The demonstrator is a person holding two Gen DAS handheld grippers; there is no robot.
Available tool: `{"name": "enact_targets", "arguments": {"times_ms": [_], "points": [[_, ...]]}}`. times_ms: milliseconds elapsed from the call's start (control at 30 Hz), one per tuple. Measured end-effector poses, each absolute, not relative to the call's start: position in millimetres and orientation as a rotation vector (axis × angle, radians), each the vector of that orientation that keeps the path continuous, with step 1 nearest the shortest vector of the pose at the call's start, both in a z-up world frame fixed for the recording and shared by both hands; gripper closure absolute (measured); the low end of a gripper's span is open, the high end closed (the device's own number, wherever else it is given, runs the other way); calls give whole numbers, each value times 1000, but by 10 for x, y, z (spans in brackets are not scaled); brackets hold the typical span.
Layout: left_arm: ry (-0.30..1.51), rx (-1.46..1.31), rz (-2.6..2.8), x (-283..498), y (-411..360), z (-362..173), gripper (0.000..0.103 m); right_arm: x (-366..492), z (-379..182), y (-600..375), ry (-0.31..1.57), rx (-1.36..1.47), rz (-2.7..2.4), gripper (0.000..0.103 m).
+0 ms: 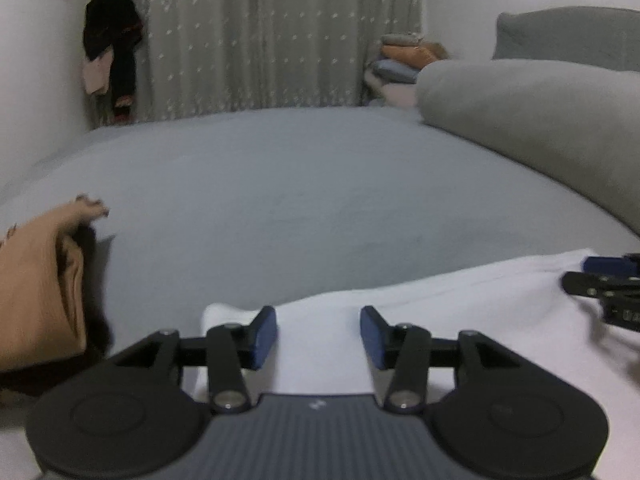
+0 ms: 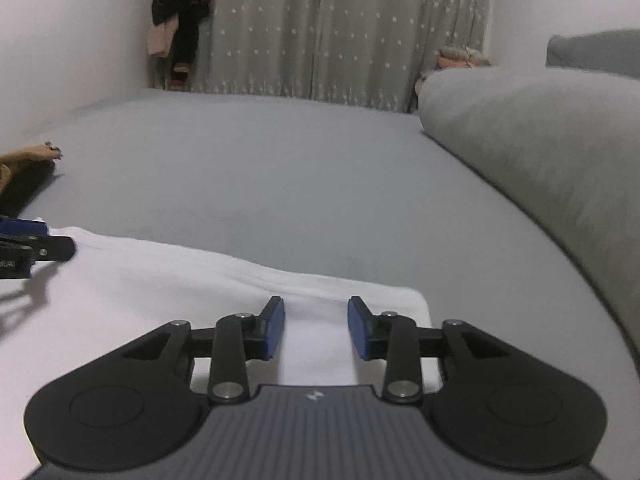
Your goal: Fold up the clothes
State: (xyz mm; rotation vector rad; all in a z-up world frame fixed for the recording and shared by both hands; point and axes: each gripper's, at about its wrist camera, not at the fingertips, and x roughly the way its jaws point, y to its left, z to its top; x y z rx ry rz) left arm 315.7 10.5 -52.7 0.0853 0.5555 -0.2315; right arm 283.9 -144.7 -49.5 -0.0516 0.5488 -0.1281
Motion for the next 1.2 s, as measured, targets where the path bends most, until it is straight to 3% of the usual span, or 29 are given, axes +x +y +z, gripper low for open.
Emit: {"name": "enact_targets", "arguments": {"times_ms": [67, 133, 467, 733, 867, 1000, 1200], "points": [[551, 85, -226, 3188, 174, -584, 35, 2806, -517, -1535, 548, -19, -141, 59], [556, 69, -228, 3233, 217, -605, 33, 2803, -526, -1616, 551, 12, -166, 49], [515, 41, -321, 2633, 61, -187, 35, 2213, -270, -1314, 505, 97, -120, 49], [581, 57, -394, 1959, 27, -486, 34, 1635, -460, -790, 529, 34, -42, 49], [563, 91, -377, 1914, 210, -643, 29, 1557, -543, -908, 541, -5, -69, 48], [619, 39, -334, 1899, 391, -425, 30, 1468, -344, -1097, 564, 59, -94, 48], [775, -183, -361, 1882, 907, -355, 28, 1238, -254, -1658, 619, 315, -102, 47]]}}
